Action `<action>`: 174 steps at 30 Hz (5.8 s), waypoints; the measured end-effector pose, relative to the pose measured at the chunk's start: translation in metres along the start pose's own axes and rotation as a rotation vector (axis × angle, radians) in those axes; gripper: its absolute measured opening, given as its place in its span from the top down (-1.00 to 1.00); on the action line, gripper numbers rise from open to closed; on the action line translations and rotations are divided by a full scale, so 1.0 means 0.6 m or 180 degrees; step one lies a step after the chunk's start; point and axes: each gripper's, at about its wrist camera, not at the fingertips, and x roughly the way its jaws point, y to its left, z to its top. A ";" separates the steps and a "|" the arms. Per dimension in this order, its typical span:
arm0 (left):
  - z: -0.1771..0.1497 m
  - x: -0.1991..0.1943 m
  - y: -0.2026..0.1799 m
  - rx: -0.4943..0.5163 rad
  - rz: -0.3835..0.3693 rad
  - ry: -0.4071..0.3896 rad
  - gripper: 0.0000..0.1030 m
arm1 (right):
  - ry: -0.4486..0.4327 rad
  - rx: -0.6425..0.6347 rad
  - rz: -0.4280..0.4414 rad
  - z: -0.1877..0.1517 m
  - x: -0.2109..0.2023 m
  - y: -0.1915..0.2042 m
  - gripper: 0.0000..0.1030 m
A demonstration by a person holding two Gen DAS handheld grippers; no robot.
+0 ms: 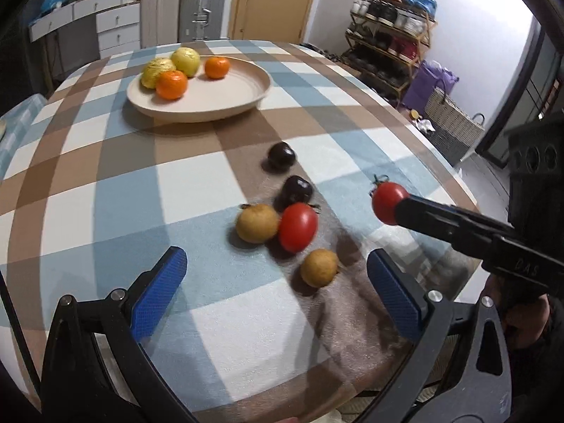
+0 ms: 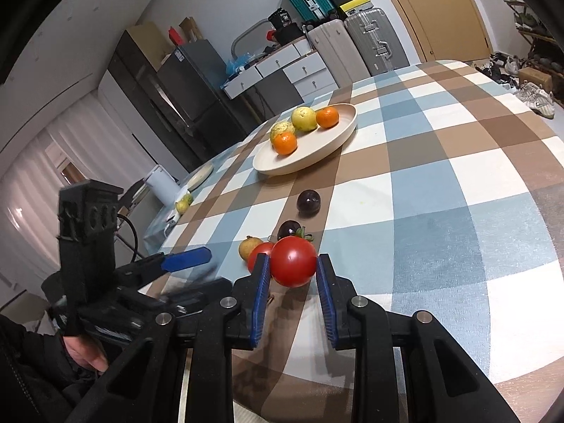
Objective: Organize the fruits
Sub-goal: 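Grasp a small brown round fruit with the left tool, then carry the tomato and brown fruit onto the cream plate, open both tools, then move both tools back toward the remaining fruit row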
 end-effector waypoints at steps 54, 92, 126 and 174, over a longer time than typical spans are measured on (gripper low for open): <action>0.168 -0.043 0.105 -0.0174 -0.0262 -0.0386 0.54 | 0.0070 -0.0105 0.0217 0.094 0.042 0.004 0.47; 0.417 0.240 0.247 -0.0615 -0.0181 0.0086 0.53 | 0.0660 -0.0068 0.0226 0.323 0.340 -0.069 0.47; 0.268 -0.036 0.135 -0.0324 0.0317 -0.0666 -0.91 | -0.0276 -0.0074 -0.0255 0.244 0.080 -0.010 -0.93; 0.013 -0.053 0.096 -0.0578 0.0448 -0.0390 -0.98 | 0.0246 -0.0327 -0.0439 -0.006 0.063 0.072 -0.99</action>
